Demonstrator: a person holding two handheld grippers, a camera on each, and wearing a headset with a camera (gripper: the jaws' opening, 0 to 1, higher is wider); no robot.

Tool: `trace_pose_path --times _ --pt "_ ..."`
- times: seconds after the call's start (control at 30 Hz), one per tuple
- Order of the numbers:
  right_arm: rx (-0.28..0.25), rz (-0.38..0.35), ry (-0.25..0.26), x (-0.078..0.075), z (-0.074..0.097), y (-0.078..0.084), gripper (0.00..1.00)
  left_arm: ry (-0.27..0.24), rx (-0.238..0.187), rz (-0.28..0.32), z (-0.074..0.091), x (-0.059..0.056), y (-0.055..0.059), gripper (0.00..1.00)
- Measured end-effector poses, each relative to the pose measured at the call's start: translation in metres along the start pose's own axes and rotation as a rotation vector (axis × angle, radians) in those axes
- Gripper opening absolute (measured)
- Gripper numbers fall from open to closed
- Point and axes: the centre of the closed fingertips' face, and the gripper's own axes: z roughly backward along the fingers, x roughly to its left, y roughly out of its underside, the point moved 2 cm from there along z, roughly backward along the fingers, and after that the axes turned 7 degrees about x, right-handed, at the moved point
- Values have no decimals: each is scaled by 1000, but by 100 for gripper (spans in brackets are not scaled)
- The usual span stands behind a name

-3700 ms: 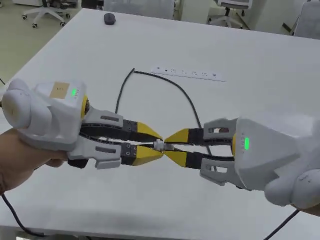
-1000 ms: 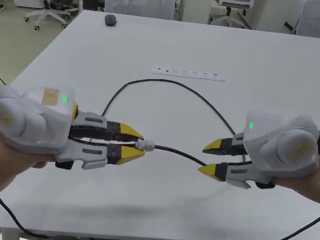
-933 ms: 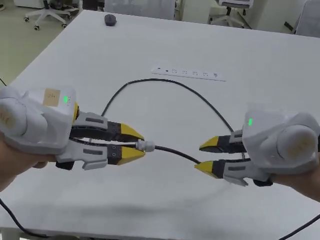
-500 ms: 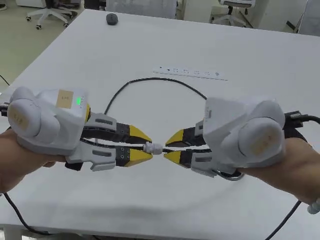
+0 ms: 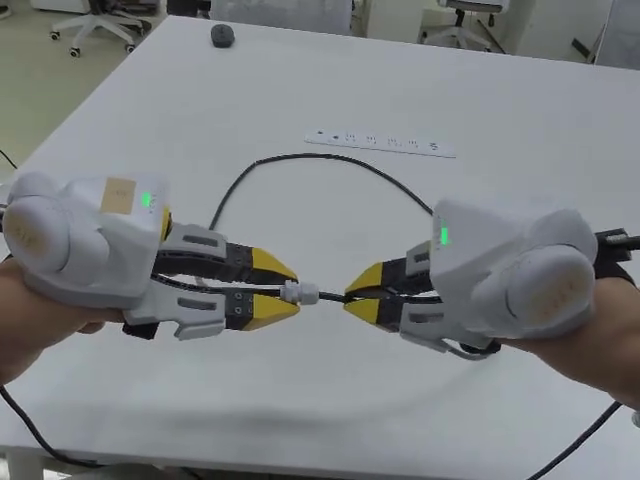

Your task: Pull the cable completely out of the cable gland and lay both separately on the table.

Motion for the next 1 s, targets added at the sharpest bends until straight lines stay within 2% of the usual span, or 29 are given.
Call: trace_pose_path --times 0.2,0.33,0.43,0.5,0.57,0.93,0.97,1.0 --pt "67 -33 5 -4 0 32 0 -12 15 4 4 4 6 15" --pt "127 -72 1 -7 -3 60 0 -25 24 16 9 8 12 15" --pt "141 -98 -5 -8 -3 72 0 -30 28 22 11 9 14 15" --pt "169 -111 -10 -7 -6 83 0 -31 35 23 11 9 16 15" --pt "185 -115 -19 -5 -8 89 0 -32 36 27 11 9 17 15" --pt "192 -142 -35 -2 -7 90 0 -27 41 40 6 8 19 15" --pt "192 -156 -40 -2 -6 89 0 -31 41 45 6 9 19 15" --pt "194 -200 -69 2 -5 88 0 -32 41 48 6 10 19 15"
